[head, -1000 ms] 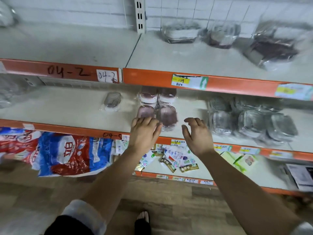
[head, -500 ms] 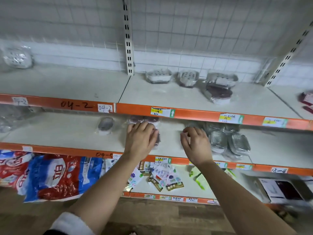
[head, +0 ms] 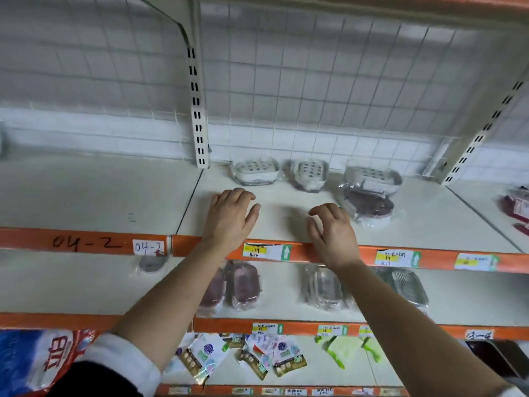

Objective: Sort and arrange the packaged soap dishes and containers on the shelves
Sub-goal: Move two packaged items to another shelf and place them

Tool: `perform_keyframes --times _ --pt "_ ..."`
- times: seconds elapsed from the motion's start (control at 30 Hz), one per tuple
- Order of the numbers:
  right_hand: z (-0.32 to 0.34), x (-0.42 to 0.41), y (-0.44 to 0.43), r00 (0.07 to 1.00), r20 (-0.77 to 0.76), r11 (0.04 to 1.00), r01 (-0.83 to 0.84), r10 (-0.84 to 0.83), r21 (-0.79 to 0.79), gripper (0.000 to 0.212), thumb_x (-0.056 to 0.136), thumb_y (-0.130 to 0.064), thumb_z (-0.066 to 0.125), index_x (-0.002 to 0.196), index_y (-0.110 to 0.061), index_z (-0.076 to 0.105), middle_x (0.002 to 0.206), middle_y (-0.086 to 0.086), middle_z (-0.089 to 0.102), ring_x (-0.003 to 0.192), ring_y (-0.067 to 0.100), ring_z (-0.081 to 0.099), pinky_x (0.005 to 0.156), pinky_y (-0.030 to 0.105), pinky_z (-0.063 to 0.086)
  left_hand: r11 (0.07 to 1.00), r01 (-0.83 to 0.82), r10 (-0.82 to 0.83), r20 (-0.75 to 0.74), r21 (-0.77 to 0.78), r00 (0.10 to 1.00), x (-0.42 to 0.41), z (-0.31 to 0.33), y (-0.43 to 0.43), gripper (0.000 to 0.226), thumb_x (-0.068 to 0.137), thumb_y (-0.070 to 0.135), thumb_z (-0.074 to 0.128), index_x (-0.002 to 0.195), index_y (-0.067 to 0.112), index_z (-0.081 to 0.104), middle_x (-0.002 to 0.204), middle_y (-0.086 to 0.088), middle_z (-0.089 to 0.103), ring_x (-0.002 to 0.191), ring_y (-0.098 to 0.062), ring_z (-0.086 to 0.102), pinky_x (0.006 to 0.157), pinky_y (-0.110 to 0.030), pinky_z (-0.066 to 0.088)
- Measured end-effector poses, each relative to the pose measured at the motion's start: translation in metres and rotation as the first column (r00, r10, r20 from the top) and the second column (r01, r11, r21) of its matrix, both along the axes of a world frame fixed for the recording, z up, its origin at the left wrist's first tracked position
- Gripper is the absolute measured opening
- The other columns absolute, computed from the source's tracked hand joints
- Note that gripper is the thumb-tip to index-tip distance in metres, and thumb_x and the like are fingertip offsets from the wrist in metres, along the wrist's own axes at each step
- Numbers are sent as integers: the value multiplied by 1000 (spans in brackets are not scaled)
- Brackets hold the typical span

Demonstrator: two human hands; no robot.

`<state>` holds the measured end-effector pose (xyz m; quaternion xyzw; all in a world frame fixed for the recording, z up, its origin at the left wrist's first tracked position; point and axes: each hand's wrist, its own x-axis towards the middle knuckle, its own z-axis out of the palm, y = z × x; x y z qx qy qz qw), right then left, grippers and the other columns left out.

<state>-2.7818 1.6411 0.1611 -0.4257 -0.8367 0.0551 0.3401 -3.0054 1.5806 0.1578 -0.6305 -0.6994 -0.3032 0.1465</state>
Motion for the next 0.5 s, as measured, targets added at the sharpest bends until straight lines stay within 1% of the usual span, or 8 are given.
perform_keyframes --times 0.07,0.2,0.33,0.43,0.5 --pt "2 -13 22 1000 4 1000 4 -4 -17 15 93 -11 60 104 -3 66 104 15 62 101 38 54 92 41 42 999 31 -31 7 -35 1000 -14 1 27 27 93 25 60 111 7 66 111 -10 65 103 -33 59 88 -42 43" --pt "6 -40 62 1000 1 1000 25 -25 -9 15 92 -12 60 104 -3 66 104 16 63 101 37 54 89 41 42 991 83 -84 -6 -103 996 -40 2 77 36 93 26 60 122 6 60 123 -12 59 113 -33 54 95 -44 44" --pt "6 -61 94 998 -34 996 57 -55 71 6 87 -4 63 91 -1 66 93 17 64 92 40 55 83 45 46 990 102 -102 2 -100 995 -57 4 116 44 85 24 70 122 3 61 126 -15 57 119 -36 53 100 -45 43" --pt "-2 -68 105 996 -53 989 84 -78 125 5 86 -2 63 89 0 66 90 16 63 90 39 55 82 45 46 985 105 -105 6 -137 994 -64 0 136 50 84 30 72 125 5 60 131 -14 56 127 -33 48 106 -43 35" --pt "-8 -68 106 997 -45 981 73 -66 178 7 85 -6 59 87 -1 65 88 15 62 87 37 56 81 41 44 984 98 -98 7 -152 995 -67 -4 142 48 83 32 72 124 7 61 129 -11 58 127 -31 48 108 -40 31"
